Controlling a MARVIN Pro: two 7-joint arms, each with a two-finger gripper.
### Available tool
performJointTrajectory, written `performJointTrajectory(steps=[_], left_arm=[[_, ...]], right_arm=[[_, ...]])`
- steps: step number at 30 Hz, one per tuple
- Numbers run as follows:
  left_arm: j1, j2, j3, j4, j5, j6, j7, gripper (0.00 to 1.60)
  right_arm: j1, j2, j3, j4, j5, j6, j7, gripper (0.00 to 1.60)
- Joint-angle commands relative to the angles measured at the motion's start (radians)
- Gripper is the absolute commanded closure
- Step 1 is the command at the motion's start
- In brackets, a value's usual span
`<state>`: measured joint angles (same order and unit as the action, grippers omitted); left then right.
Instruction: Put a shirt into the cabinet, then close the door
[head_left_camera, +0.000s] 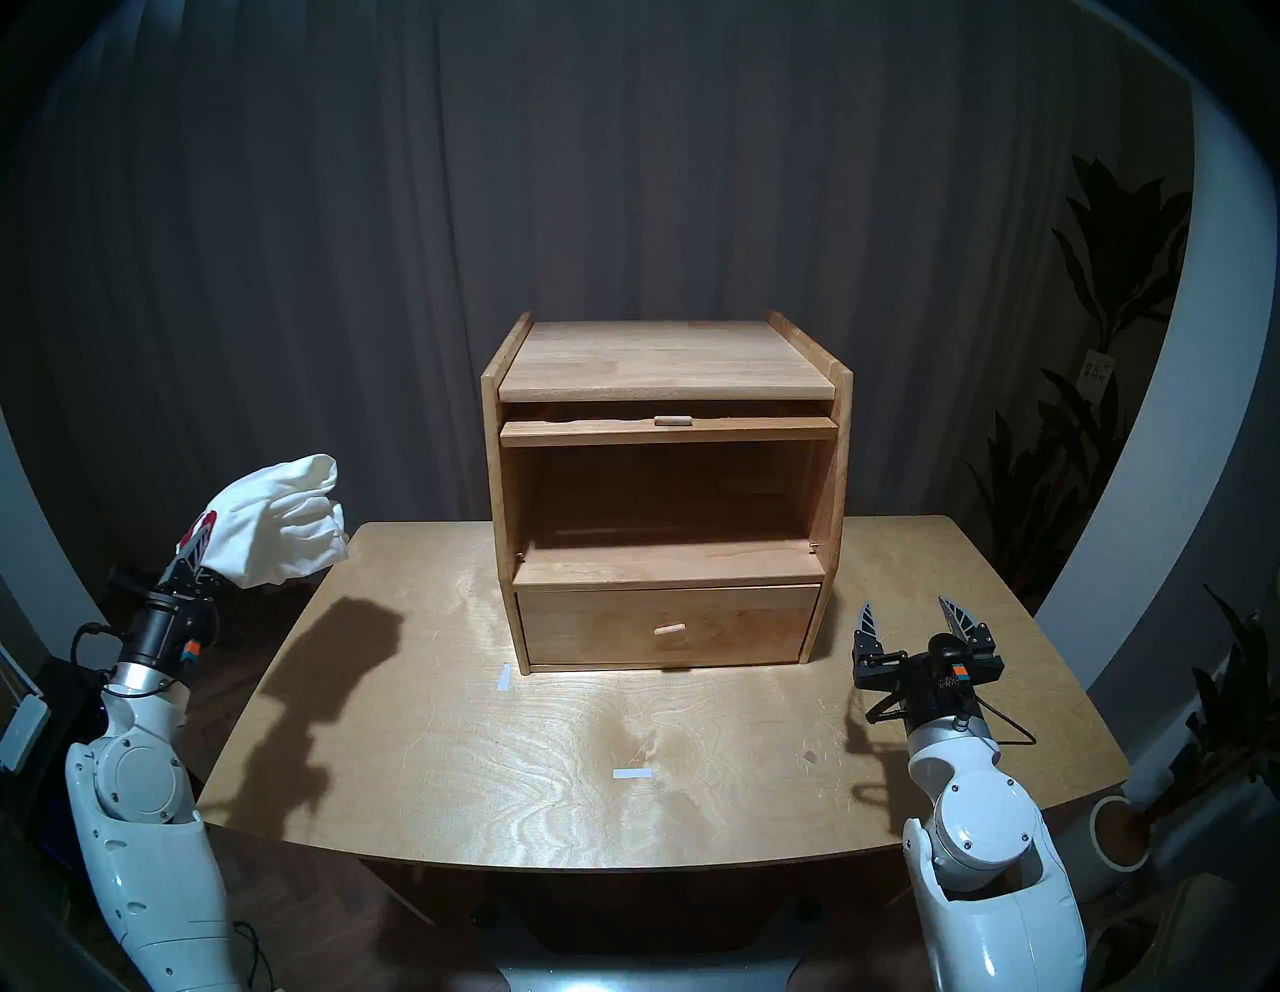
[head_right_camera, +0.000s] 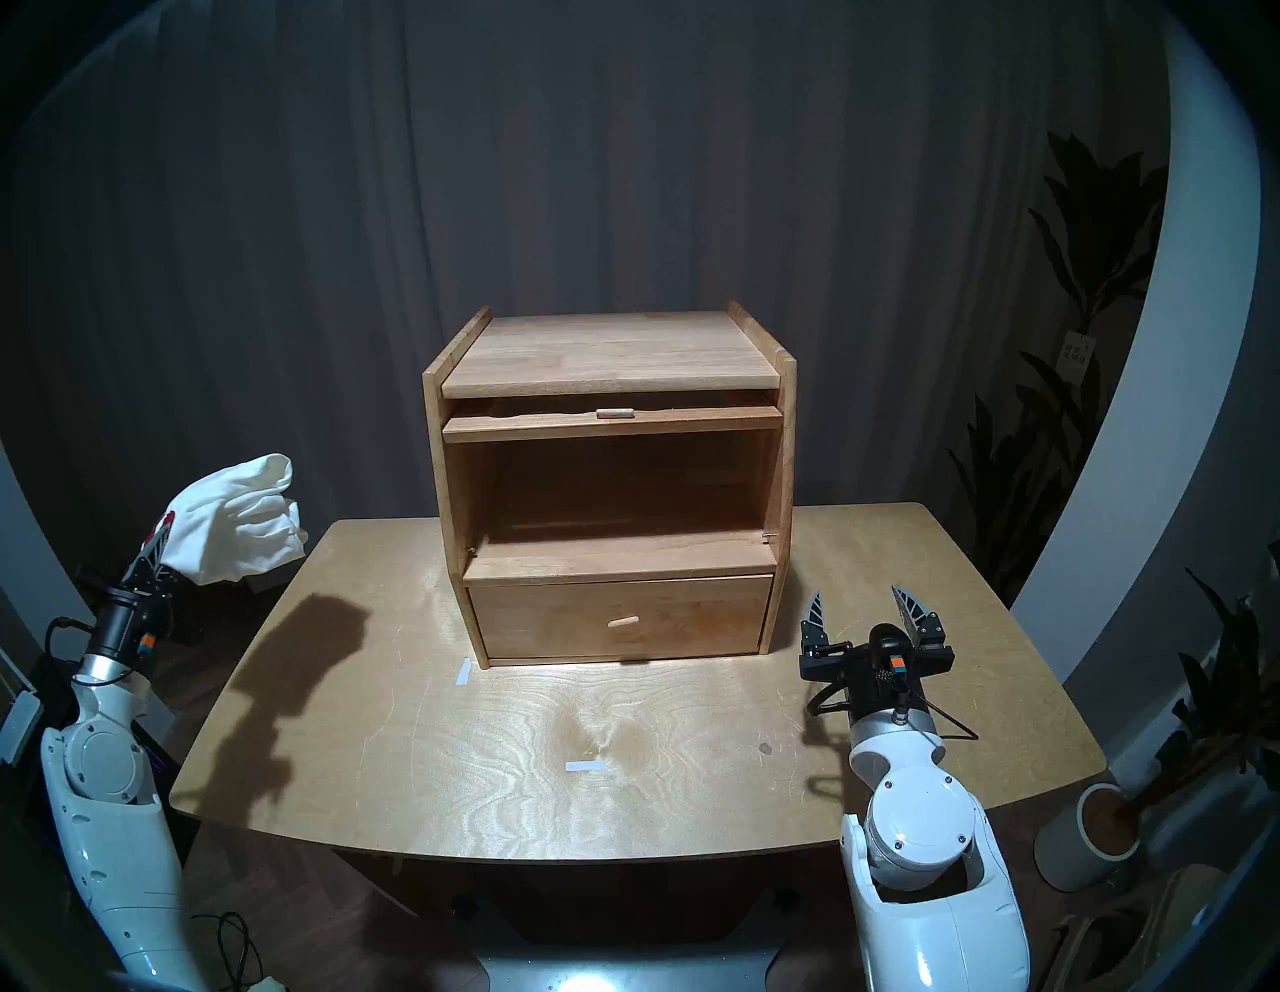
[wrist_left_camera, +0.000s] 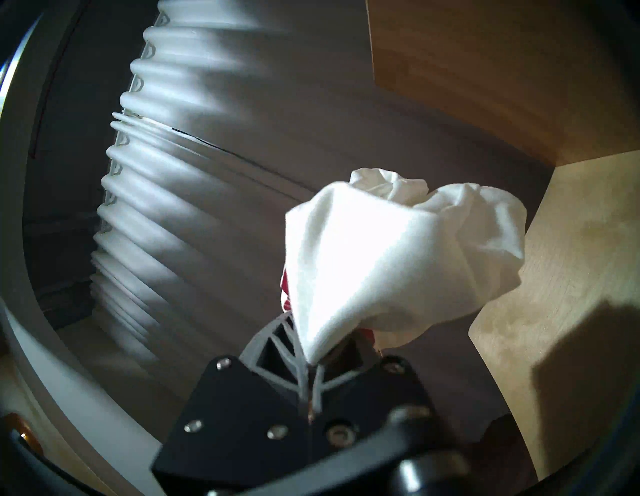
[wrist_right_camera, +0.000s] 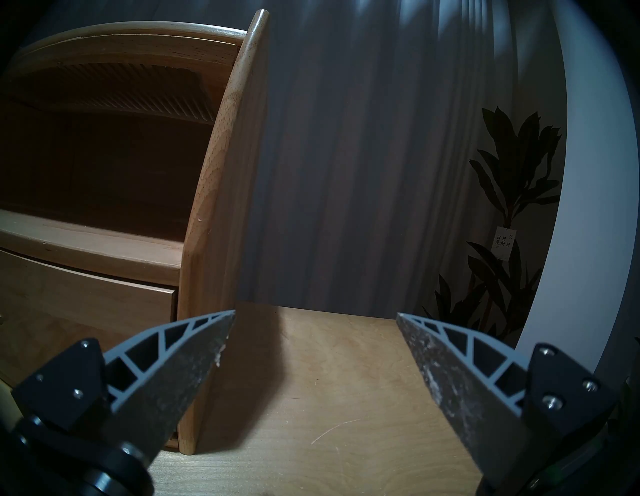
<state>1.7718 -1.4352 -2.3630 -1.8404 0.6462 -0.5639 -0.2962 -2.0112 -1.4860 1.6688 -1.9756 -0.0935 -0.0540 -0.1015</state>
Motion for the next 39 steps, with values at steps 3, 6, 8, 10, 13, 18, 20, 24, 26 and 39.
performJointTrajectory(steps=[3, 6, 8, 10, 13, 18, 20, 24, 26, 39], left_arm=[[0.043, 0.088, -0.045, -0.068, -0.219, -0.062, -0.125, 1.6], [0.037, 0.087, -0.06, -0.105, -0.301, -0.102, -0.129, 1.6], [0.052, 0.086, -0.065, -0.13, -0.346, -0.122, -0.147, 1.6], [0.065, 0.079, -0.073, -0.152, -0.41, -0.154, -0.151, 1.6], [0.106, 0.082, -0.086, -0.181, -0.497, -0.187, -0.178, 1.6], [0.195, 0.098, -0.096, -0.213, -0.624, -0.22, -0.244, 1.6], [0.224, 0.091, -0.097, -0.224, -0.676, -0.239, -0.277, 1.6], [0.274, 0.061, -0.093, -0.25, -0.766, -0.276, -0.365, 1.6], [0.293, 0.042, -0.092, -0.267, -0.801, -0.292, -0.402, 1.6], [0.468, -0.048, -0.129, -0.451, -1.061, -0.36, -0.588, 1.6]], right_arm=[[0.005, 0.002, -0.001, -0.021, -0.001, -0.006, 0.001, 0.0], [0.005, 0.002, -0.001, -0.02, -0.001, -0.006, 0.001, 0.0], [0.005, 0.002, -0.001, -0.019, -0.001, -0.006, 0.001, 0.0], [0.006, 0.002, -0.001, -0.019, -0.001, -0.006, 0.001, 0.0], [0.005, 0.002, -0.001, -0.019, -0.001, -0.006, 0.001, 0.0], [0.005, 0.002, -0.001, -0.021, -0.001, -0.006, 0.001, 0.0], [0.005, 0.002, -0.001, -0.021, -0.001, -0.006, 0.001, 0.0], [0.004, 0.002, -0.002, -0.022, -0.001, -0.006, 0.001, 0.0], [0.004, 0.002, -0.002, -0.022, -0.001, -0.006, 0.001, 0.0], [0.004, 0.002, -0.002, -0.021, -0.001, -0.006, 0.0, 0.0]])
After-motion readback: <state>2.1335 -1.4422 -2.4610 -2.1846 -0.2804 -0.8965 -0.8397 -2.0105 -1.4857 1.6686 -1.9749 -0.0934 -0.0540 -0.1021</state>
